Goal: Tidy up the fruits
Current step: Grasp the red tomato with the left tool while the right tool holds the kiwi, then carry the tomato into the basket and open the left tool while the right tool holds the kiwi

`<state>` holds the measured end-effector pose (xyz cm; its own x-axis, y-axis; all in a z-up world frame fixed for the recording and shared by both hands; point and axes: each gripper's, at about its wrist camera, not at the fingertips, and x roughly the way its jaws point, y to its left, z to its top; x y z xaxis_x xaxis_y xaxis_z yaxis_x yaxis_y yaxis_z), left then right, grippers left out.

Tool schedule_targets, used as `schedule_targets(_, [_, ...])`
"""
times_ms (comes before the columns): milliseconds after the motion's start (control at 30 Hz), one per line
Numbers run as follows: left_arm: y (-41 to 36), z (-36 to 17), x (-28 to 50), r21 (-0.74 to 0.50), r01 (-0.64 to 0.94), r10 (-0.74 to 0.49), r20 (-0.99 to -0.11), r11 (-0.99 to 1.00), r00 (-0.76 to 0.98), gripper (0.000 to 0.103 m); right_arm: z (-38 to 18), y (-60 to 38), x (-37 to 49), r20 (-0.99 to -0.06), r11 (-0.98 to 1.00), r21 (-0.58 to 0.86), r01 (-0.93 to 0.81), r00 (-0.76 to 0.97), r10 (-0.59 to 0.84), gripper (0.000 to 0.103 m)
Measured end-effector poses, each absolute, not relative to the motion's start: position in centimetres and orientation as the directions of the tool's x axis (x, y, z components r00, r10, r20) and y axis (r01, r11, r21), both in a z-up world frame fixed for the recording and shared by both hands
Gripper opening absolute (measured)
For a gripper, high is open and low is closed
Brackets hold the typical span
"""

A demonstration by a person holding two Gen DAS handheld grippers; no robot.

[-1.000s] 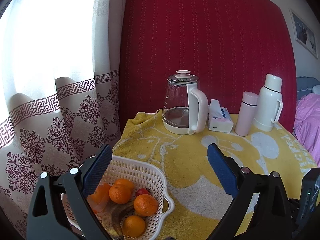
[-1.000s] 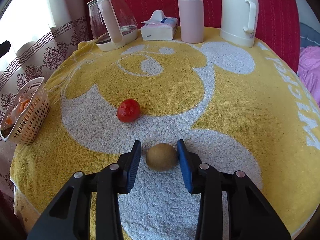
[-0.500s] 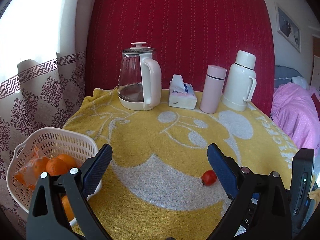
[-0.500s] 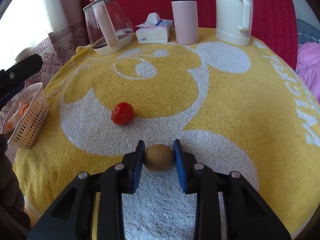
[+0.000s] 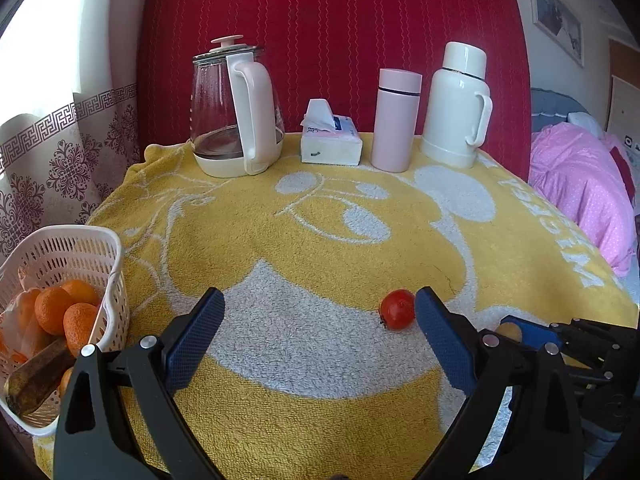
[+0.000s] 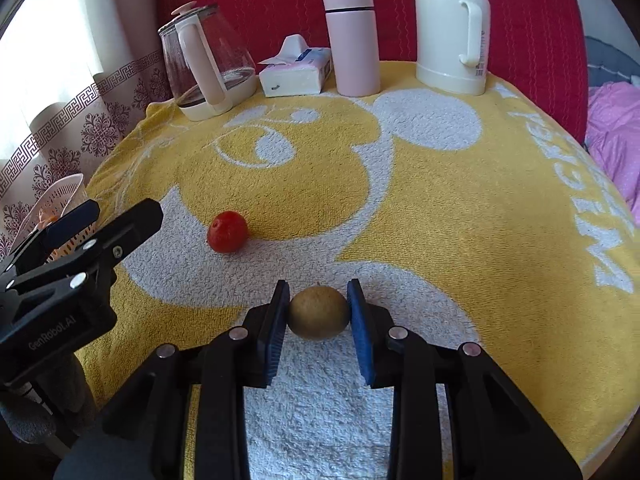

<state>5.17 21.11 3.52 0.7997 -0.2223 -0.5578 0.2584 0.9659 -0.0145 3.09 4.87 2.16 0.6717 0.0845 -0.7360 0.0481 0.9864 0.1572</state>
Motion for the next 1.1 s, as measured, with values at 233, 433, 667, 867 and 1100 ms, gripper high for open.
schedule_targets(233, [18.4, 2.1, 6.2, 0.0, 0.378, -0.293, -0.631, 0.926, 0.719, 0.083, 1.8, 1.6, 3.2, -0.734, 0.967, 0.209, 0.148, 0.677, 0.055, 0.03])
schedule_targets(433, [16.3, 0.3, 8.5, -0.016, 0.432, -0.303, -0.736, 0.902, 0.606, 0.054, 1.4, 1.7, 3.4, -0.736, 0.965, 0.22, 0.144, 0.673, 0.067, 0.03])
schedule_targets(667, [16.4, 0.4, 8.6, -0.037, 0.434, -0.321, -0.73, 0.9, 0.604, 0.027, 1.4, 2.0, 3.4, -0.737, 0.966, 0.217, 0.139, 0.673, 0.068, 0.03])
schedule_targets(867, [16.9, 1.4, 7.4, -0.012, 0.4, -0.298, -0.689, 0.916, 0.661, 0.027, 1.4, 1.9, 3.4, -0.729, 0.965, 0.226, 0.135, 0.681, 0.076, 0.03])
schedule_targets(1100, [17.3, 3.5, 5.1, 0.136, 0.309, -0.175, -0.585, 0.941, 0.792, 0.027, 1.5, 2.0, 3.3, -0.722, 0.966, 0.227, 0.127, 0.687, 0.08, 0.03])
